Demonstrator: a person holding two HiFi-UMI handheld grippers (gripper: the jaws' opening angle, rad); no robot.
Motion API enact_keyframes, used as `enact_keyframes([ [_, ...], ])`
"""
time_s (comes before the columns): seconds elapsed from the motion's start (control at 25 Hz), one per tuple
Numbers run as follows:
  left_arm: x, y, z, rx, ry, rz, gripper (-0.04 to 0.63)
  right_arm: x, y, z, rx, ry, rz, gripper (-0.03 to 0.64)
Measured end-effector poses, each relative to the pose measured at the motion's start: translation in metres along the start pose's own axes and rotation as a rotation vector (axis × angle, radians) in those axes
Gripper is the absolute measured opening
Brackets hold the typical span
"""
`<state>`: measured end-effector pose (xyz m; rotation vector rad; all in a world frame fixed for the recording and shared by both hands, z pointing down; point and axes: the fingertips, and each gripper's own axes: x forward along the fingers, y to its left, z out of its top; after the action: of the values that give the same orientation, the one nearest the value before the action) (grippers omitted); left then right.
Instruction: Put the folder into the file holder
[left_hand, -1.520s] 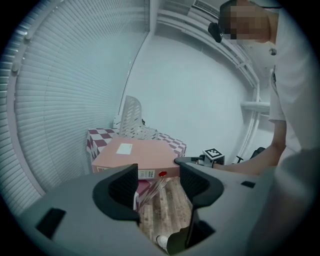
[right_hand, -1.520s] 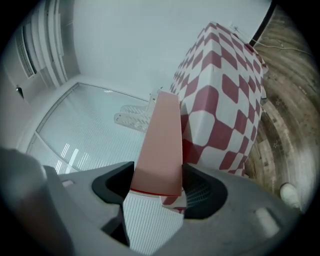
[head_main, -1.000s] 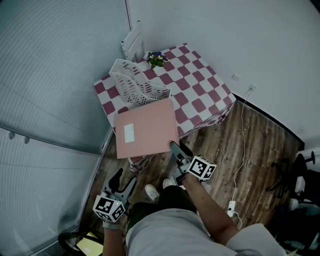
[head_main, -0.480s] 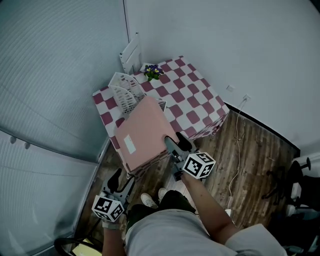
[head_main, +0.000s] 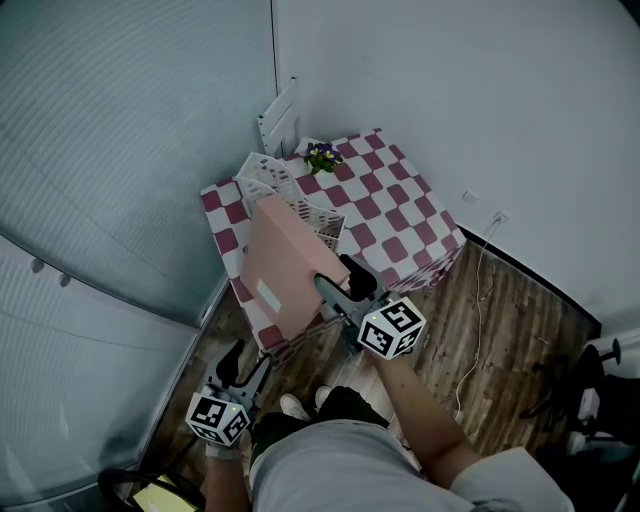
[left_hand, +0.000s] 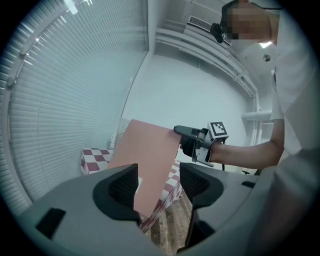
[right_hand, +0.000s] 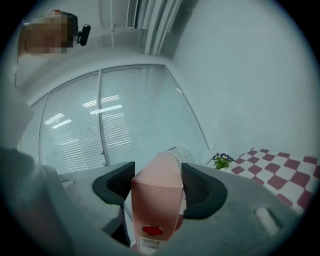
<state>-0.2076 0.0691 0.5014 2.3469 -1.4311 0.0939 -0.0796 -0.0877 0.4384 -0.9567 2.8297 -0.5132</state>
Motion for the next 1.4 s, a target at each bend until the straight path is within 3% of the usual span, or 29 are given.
enact_keyframes([
  [0.24, -0.015, 0.005, 0.0, -0.015, -0.017, 0.025, 0.239, 0.005, 0.028, -0.002, -0.081, -0.04, 0.056, 0.29],
  [0.4, -0.024, 0.009, -0.002, -0.02, -0.021, 0.037, 0.239, 0.011, 0.044, -0.026, -0.159, 0.025, 0.062, 0.296],
  [0.6, -0.037, 0.014, -0.004, -0.024, -0.024, 0.043, 0.239, 0.019, 0.051, -0.071, -0.186, 0.138, 0.016, 0.299],
  [0.88, -0.053, 0.028, -0.012, -0.031, -0.013, 0.038, 0.239, 0.027, 0.056, -0.112, -0.208, 0.194, -0.051, 0.299],
  [1.4, -0.058, 0.061, -0.014, -0.009, -0.002, -0.04, 0.239, 0.04, 0.067, -0.108, -0.29, 0.161, -0.092, 0.275],
])
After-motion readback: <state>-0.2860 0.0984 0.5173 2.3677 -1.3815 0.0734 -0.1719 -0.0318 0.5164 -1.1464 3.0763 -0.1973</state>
